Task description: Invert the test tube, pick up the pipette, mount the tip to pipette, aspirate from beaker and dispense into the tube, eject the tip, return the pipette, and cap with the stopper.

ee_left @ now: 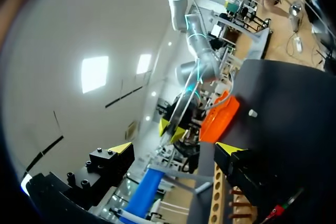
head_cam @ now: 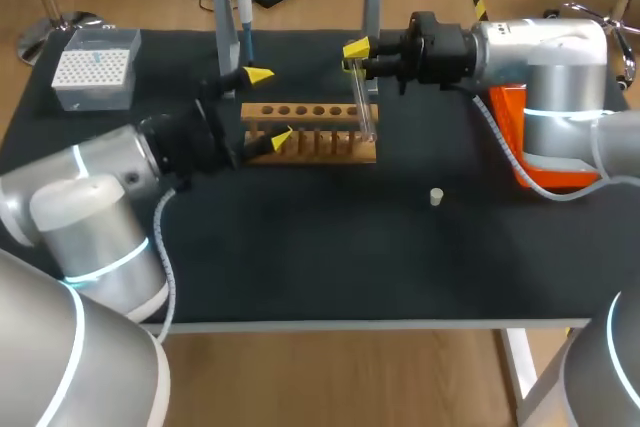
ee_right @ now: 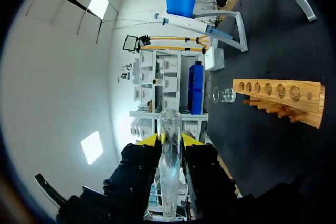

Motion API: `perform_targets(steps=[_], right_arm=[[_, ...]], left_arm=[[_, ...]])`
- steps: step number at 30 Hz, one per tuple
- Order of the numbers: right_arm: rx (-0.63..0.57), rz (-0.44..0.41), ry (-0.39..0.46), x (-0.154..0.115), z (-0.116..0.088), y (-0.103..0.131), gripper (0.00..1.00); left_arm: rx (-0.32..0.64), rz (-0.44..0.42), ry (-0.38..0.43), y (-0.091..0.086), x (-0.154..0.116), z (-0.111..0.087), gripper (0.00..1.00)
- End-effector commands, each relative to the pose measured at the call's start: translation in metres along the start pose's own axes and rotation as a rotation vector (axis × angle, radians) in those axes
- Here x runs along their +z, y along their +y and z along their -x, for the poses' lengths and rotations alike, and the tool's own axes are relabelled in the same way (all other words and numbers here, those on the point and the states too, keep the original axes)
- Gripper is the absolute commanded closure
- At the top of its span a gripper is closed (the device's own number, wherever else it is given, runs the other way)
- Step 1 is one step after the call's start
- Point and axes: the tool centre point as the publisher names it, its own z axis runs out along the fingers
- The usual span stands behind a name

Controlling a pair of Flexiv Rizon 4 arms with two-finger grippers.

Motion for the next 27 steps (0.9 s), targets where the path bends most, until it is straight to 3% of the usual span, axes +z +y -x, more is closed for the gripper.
perform_targets(steps=[1,6,13,14,15,27], right_arm=[[-0.001,0.001,-0.002,-0.001,-0.001,-0.001,1.00],[-0.001,0.001,-0.002,-0.001,-0.001,-0.001,1.00],[-0.001,0.001,-0.002,-0.001,-0.001,-0.001,1.00],[-0.001,0.001,-0.002,-0.001,-0.001,-0.001,1.00],[-0.001,0.001,-0.002,-0.001,-0.001,-0.001,1.00],[-0.001,0.001,-0.002,-0.001,-0.001,-0.001,1.00]], left_arm=[[0.127,-0.058,0.076,-0.007,0.013,-0.003,0.00],[0.254,-0.114,0.191,-0.016,0.028,-0.006,0.00],[0.420,-0.176,0.176,-0.030,0.036,-0.009,0.00],[0.427,-0.148,0.169,-0.031,0.036,-0.010,0.00],[0.437,-0.185,0.138,-0.033,0.036,-0.010,0.00],[0.437,-0.185,0.138,-0.033,0.036,-0.010,0.00]])
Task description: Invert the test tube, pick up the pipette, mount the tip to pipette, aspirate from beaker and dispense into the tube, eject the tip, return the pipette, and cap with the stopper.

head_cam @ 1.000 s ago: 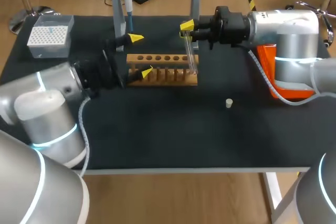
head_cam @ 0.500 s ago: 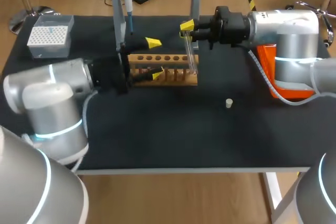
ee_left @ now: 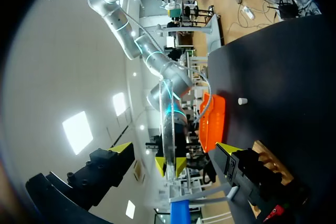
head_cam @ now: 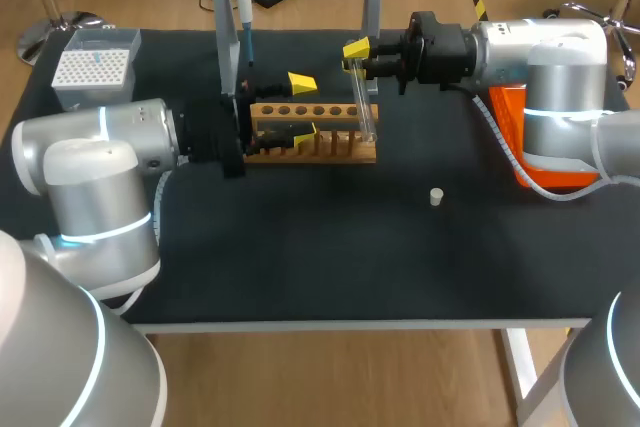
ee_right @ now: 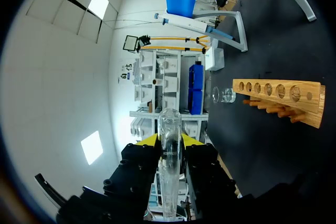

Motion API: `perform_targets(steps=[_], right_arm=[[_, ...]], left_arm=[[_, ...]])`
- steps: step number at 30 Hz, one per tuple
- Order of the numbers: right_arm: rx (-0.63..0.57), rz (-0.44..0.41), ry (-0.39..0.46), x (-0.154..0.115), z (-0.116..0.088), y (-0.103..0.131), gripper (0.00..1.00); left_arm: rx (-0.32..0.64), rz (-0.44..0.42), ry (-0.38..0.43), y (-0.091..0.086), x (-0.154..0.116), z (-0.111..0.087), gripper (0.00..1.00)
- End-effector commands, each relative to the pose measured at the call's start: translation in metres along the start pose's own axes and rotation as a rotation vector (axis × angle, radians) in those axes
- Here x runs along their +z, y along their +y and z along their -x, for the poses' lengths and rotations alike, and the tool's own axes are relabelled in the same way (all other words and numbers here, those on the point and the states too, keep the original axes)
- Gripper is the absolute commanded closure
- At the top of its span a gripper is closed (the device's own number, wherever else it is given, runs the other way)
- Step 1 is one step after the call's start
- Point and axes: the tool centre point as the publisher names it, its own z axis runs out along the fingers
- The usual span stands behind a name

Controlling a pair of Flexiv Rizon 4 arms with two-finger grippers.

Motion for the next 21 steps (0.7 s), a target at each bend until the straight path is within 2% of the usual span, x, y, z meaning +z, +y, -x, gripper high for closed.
perform_targets(steps=[1,10,21], right_arm=[[-0.001,0.001,-0.002,-0.001,-0.001,-0.001,1.00],[-0.001,0.001,-0.002,-0.001,-0.001,-0.001,1.00],[-0.001,0.001,-0.002,-0.001,-0.001,-0.001,1.00]], left_arm=[[0.002,-0.002,-0.001,0.000,0.000,0.000,0.00],[0.029,-0.063,0.002,-0.009,0.021,0.005,0.00],[0.034,-0.080,0.024,-0.026,0.057,0.012,0.00]])
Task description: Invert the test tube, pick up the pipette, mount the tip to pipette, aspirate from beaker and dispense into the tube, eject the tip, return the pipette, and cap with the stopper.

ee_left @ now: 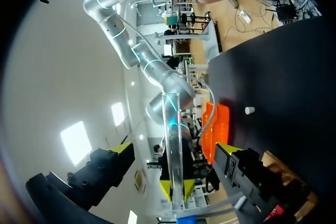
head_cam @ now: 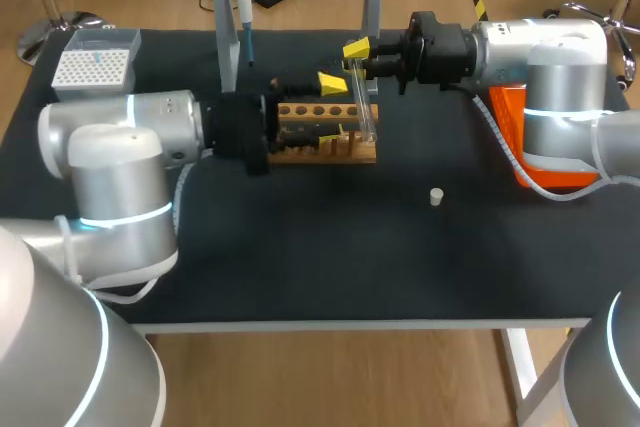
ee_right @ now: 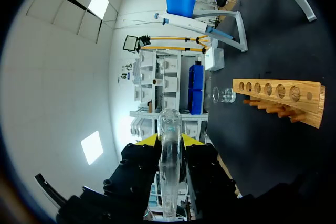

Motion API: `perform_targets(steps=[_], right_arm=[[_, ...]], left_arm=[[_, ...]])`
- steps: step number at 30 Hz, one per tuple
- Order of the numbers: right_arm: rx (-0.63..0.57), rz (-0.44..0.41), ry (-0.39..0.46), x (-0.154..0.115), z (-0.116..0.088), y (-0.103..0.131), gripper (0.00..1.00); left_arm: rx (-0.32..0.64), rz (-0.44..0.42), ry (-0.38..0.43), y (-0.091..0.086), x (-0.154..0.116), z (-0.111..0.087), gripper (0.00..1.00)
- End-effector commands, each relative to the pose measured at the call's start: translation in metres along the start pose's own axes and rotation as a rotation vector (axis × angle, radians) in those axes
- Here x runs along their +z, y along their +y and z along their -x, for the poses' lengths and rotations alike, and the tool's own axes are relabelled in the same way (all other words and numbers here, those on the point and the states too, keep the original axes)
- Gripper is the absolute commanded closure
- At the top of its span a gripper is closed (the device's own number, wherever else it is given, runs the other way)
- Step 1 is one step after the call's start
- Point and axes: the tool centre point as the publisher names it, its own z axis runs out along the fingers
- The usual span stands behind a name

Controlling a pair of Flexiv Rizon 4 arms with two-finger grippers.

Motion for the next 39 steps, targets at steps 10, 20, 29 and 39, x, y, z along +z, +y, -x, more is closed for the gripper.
perform_targets(steps=[10,20,29,39], right_arm=[[-0.001,0.001,-0.002,0.000,-0.001,-0.001,1.00],[-0.001,0.001,-0.002,0.000,-0.001,-0.001,1.00],[-0.001,0.001,-0.002,0.000,-0.001,-0.001,1.00],[-0.001,0.001,-0.002,0.000,-0.001,-0.001,1.00]], left_arm=[[-0.019,-0.067,0.035,-0.010,0.026,0.006,0.00],[-0.044,-0.086,0.048,-0.011,0.027,0.007,0.00],[-0.041,-0.089,0.047,-0.010,0.030,0.008,0.00],[-0.036,-0.104,0.051,-0.009,0.035,0.008,0.00]])
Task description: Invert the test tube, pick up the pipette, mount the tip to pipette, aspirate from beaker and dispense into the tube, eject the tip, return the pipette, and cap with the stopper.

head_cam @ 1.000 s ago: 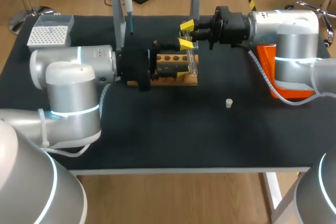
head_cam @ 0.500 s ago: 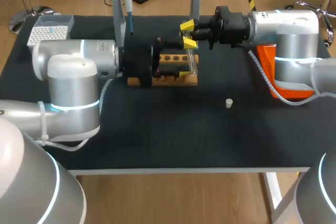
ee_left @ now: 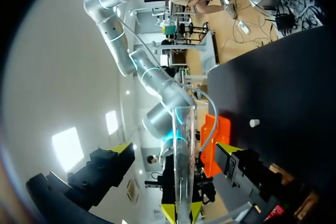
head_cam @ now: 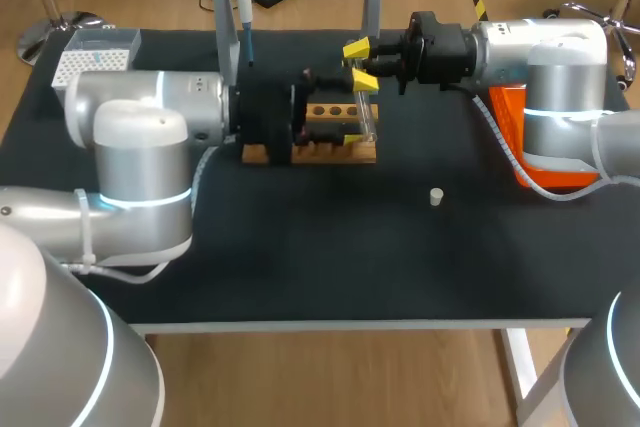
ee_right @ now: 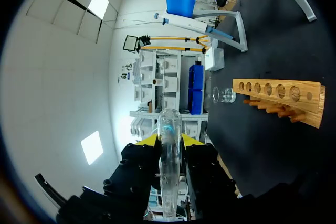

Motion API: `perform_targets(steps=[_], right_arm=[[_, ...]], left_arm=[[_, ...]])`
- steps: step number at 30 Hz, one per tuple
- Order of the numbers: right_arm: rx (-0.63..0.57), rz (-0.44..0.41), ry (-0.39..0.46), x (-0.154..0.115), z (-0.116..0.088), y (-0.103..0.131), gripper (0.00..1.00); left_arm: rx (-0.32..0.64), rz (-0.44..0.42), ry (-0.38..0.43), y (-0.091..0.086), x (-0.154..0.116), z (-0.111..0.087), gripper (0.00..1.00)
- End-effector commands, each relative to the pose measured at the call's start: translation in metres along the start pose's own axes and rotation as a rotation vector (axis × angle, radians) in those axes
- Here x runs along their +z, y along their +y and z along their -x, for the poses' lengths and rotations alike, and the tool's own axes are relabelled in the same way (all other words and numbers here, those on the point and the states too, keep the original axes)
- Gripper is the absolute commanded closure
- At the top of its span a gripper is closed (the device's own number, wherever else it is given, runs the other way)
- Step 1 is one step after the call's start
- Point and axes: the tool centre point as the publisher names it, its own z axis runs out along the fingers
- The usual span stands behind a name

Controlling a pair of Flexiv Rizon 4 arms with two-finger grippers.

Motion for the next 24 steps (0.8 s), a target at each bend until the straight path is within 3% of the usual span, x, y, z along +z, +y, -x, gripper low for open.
perform_targets(steps=[1,4,6,10,11,12,20,24], right_arm=[[-0.001,0.001,-0.002,-0.0006,-0.0006,-0.0006,1.00],[-0.001,0.001,-0.002,-0.0006,-0.0006,-0.0006,1.00],[-0.001,0.001,-0.002,-0.0006,-0.0006,-0.0006,1.00],[-0.001,0.001,-0.002,-0.0006,-0.0006,-0.0006,1.00],[-0.001,0.001,-0.002,-0.0006,-0.0006,-0.0006,1.00],[-0.001,0.001,-0.002,-0.0006,-0.0006,-0.0006,1.00],[-0.001,0.001,-0.002,-0.0006,-0.0006,-0.0006,1.00],[-0.001,0.001,-0.002,-0.0006,-0.0006,-0.0006,1.00]], left_arm=[[0.002,-0.010,-0.001,0.0032,0.0013,0.0001,0.00],[0.002,-0.010,-0.003,0.0032,0.0016,-0.0001,0.05],[0.002,-0.012,-0.003,0.0031,0.0019,-0.0004,0.16],[0.001,-0.014,-0.003,0.0032,0.0020,-0.0005,0.27],[0.001,-0.014,-0.004,0.0032,0.0020,-0.0005,0.36],[0.002,-0.015,-0.004,0.0032,0.0019,-0.0005,0.50],[-0.001,-0.038,0.006,0.0030,0.0020,-0.0001,0.50],[0.000,-0.055,0.011,0.0023,0.0033,0.0000,0.45]])
